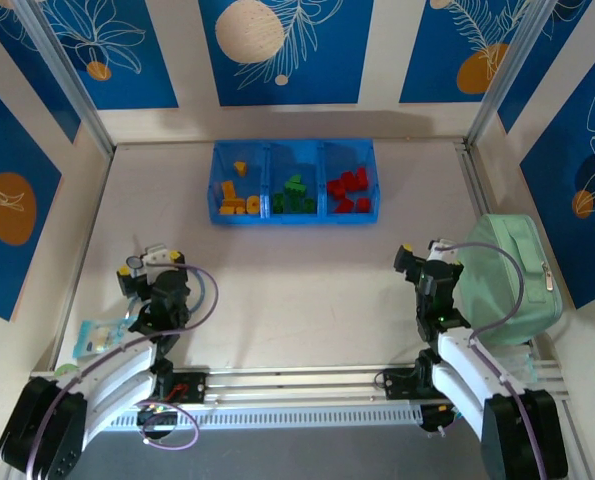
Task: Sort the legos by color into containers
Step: Reset both arms
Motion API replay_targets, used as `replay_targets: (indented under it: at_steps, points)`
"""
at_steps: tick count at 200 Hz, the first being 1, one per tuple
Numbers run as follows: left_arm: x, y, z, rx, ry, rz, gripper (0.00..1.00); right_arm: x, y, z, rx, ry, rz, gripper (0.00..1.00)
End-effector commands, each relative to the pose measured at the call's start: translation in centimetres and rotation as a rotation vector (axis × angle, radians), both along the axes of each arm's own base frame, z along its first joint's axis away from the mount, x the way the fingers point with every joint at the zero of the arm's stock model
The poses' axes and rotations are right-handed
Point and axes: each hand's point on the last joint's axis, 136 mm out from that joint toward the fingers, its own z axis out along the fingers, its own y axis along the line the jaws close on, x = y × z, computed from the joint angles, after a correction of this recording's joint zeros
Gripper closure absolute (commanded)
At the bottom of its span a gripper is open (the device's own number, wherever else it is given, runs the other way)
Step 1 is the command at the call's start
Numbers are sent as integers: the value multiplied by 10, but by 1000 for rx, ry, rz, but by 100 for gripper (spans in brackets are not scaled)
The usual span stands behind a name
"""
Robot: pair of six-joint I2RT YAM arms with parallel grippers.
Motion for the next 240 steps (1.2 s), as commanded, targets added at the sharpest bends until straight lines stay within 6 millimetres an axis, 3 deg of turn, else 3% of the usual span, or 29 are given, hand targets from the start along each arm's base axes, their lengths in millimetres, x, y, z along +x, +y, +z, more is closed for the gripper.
replay_targets:
  at_steps: [1,76,116,134,151,163,181,196,199,227,240]
  points:
    - [12,-3,11,-65,-97,-25,0,10,-1,26,2,-141,0,1]
    - [26,3,11,-92,-204,-23,0,24,0,28,1,-205,28,1]
    - [38,-8,13,-70,-234,-90,0,33,-6,26,29,-232,12,1]
    - [50,-13,10,-48,-219,-120,0,34,-20,20,93,-241,-37,1]
    - [59,-6,0,-65,-200,-89,0,30,-41,7,163,-261,-126,1]
    - [63,-8,0,-60,-192,-106,0,34,-43,9,169,-292,-119,1]
    - [60,-10,-1,-65,-191,-123,0,25,-36,-1,152,-256,-105,1]
    - [67,-24,-2,-48,-171,-209,0,31,-25,0,103,-224,-57,1]
    - [70,-28,-2,-38,-164,-231,0,39,-22,8,89,-241,-36,1]
    - [82,-64,-6,66,-98,-368,0,60,36,18,-98,-228,209,1]
    - [84,-76,-9,90,-79,-431,0,66,69,8,-184,-205,360,1]
